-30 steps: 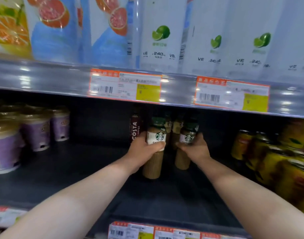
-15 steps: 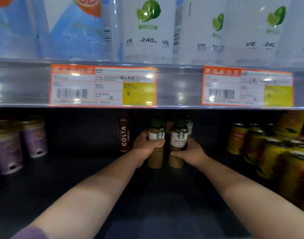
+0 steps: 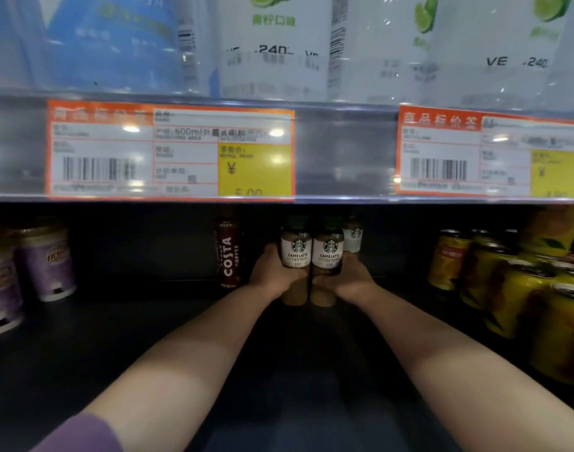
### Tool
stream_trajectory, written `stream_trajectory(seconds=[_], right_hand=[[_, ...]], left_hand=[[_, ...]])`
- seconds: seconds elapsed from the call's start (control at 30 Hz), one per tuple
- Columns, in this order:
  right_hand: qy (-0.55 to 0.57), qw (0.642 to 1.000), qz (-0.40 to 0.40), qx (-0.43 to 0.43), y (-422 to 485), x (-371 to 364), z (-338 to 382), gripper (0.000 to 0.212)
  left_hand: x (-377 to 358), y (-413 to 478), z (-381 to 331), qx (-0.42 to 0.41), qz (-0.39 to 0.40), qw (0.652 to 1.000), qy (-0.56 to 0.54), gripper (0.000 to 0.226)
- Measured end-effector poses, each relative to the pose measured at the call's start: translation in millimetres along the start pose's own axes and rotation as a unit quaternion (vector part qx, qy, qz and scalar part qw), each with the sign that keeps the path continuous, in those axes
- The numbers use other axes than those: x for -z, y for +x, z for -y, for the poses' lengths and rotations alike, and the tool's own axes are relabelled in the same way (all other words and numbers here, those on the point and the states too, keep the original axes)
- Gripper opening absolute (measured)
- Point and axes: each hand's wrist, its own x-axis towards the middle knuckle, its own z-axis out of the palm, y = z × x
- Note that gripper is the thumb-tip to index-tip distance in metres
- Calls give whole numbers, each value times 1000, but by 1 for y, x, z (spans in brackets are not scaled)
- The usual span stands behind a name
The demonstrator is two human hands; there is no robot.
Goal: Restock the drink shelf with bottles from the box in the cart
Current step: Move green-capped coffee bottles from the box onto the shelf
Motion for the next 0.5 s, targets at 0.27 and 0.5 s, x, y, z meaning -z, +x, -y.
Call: stream_trajectory(seconds=[0.27, 0.5], right_hand=[[-1, 1000, -1, -16, 5, -1, -1, 61], [-10, 1000, -2, -12, -7, 3, 7, 69]], left_hand=[[-4, 3, 5, 3, -17, 1000, 5, 63], [-4, -4, 3, 22, -26, 998, 60, 66]])
